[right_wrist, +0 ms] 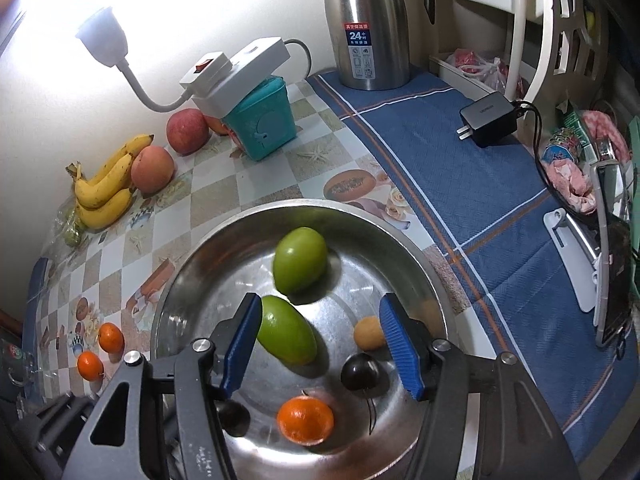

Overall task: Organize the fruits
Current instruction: 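Lower the plum and apple into the tray and open both grippers, then withdraw both open grippers from the tray toward the two tangerines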

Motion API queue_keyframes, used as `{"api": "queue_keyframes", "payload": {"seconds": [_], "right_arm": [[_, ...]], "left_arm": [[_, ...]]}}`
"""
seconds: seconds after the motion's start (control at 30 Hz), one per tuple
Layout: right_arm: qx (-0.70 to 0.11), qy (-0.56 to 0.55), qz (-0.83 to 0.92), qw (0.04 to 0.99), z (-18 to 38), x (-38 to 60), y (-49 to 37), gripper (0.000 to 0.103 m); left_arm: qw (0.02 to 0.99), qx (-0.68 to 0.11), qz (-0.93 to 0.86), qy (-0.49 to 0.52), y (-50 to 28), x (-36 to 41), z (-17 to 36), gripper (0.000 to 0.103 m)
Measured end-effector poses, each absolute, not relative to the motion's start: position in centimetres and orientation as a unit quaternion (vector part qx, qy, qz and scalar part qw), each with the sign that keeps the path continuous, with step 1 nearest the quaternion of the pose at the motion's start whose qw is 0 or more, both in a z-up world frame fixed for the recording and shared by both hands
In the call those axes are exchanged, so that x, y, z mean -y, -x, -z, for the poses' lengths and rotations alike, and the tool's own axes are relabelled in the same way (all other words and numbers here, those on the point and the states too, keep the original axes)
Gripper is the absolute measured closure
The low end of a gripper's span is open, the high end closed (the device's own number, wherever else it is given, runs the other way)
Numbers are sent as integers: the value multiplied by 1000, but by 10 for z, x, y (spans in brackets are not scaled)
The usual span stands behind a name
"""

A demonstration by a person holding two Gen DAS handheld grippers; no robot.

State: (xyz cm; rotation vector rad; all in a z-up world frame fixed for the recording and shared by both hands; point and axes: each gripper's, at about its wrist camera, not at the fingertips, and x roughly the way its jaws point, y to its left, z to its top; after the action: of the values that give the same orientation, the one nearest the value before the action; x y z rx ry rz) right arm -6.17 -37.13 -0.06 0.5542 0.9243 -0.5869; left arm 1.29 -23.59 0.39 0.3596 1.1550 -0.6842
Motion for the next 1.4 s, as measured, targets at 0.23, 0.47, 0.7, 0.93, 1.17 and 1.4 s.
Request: {"api": "queue_keyframes", "payload": {"seconds": [0.23,0.47,0.7,0.93,1.17,1.4], "right_arm": [[-449,-257,272,812,-4,362,64,41],[-467,-253,270,803,-9,350,66,41],[-478,-245,256,804,-16,334,64,41],[-484,-235,248,806,-16,326,58,41],[-492,-234,249,801,-11,326,56,41],[-499,-233,247,797,-6,326,55,40]], "left_arm": [[789,-549,248,-118,-43,205,-12,52],[799,-565,188,-78,-67,167,-17,48],[803,-570,162,-58,-76,143,-21,43],[805,-573,145,-51,-80,133,-22,22],[813,-564,131,-59,-82,130,-24,5],[813,-568,114,-61,-84,126,-20,0]]}}
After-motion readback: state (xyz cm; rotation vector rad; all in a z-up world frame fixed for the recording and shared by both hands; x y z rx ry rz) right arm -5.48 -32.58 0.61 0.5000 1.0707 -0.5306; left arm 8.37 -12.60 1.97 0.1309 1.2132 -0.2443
